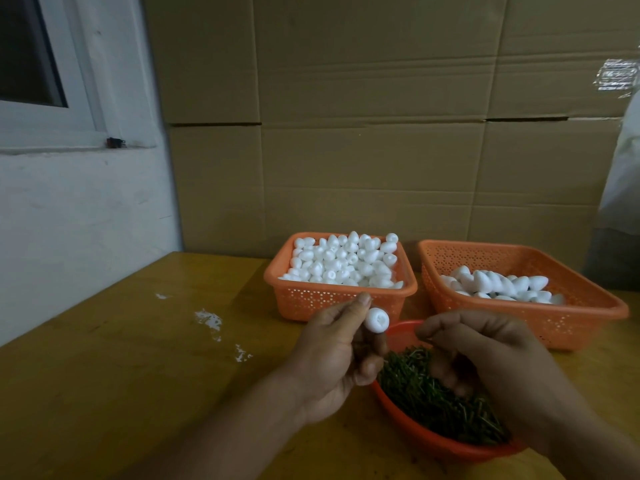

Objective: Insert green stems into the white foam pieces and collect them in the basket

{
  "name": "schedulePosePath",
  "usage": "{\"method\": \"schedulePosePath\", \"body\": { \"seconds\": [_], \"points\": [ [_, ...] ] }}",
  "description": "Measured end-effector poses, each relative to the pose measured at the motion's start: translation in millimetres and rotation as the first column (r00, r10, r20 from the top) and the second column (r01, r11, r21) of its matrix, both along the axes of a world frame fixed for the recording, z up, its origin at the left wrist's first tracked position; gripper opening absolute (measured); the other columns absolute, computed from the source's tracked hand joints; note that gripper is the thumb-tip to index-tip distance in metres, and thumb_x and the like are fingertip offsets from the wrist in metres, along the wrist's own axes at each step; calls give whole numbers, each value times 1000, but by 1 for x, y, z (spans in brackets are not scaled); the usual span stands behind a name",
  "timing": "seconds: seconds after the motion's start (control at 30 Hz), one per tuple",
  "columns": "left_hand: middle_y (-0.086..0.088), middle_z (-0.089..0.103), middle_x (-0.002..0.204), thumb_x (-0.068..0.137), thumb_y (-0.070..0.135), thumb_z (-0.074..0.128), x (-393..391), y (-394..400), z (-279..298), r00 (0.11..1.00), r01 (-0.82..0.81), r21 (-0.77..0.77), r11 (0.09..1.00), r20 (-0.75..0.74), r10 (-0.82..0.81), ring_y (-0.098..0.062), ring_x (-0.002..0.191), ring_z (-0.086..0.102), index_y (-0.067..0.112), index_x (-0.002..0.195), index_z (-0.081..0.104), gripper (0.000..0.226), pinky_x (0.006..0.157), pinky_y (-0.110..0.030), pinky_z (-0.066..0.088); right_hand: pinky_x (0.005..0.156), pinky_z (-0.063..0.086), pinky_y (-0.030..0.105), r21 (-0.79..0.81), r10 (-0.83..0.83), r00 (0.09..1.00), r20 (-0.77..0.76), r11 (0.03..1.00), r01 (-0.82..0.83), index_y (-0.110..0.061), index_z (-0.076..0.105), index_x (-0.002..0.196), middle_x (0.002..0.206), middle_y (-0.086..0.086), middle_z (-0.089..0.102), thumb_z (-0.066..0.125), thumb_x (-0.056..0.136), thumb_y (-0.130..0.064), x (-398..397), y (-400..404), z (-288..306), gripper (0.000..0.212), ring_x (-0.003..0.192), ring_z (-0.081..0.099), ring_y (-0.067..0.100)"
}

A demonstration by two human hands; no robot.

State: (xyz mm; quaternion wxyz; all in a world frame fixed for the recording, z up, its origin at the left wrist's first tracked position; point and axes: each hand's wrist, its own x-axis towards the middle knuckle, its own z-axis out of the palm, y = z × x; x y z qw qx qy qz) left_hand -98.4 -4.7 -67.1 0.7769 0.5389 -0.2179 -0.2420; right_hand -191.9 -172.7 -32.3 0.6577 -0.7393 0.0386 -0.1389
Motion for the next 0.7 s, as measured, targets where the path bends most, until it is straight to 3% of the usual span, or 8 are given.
{"method": "schedulePosePath", "body": {
  "seconds": [0.17, 0.37, 0.57, 0.7],
  "points": [
    [-6, 59, 67, 88, 49, 59, 1, 0, -1, 1000, -9, 10, 1000, 0, 9, -12, 43, 48, 11, 99, 62, 39, 41, -21, 35, 46, 55, 26, 249, 179, 983, -47, 955, -163, -1, 77, 74, 69, 26, 68, 63, 72, -8, 1, -1, 2, 16, 52, 64, 25],
    [-6, 59, 67, 89, 47, 58, -1, 0, 0, 1000, -12, 22, 1000, -4, 13, -12, 44, 48, 10, 101, 60, 39, 41, -21, 35, 45, 48, 23, 310, 199, 980, -22, 933, -182, -2, 77, 73, 61, 16, 59, 77, 51, -6, 2, -1, 2, 22, 51, 55, 18],
    [-6, 58, 66, 88, 47, 59, -2, -1, 0, 1000, -15, 15, 1000, 3, 15, -12, 43, 47, 12, 95, 60, 36, 41, -21, 33, 57, 37, 28, 354, 171, 984, 55, 918, -180, -3, 79, 84, 62, 12, 48, 68, 68, -9, 5, -1, 0, 20, 58, 45, 18],
    [-6, 58, 67, 90, 46, 58, -2, 0, -1, 1000, -5, 8, 1000, 4, 5, -12, 44, 47, 13, 92, 61, 33, 41, -21, 33, 54, 52, 26, 283, 189, 977, 99, 936, -210, -8, 79, 89, 78, 16, 67, 64, 76, -9, 2, 2, 0, 20, 70, 64, 21]
  ]
}}
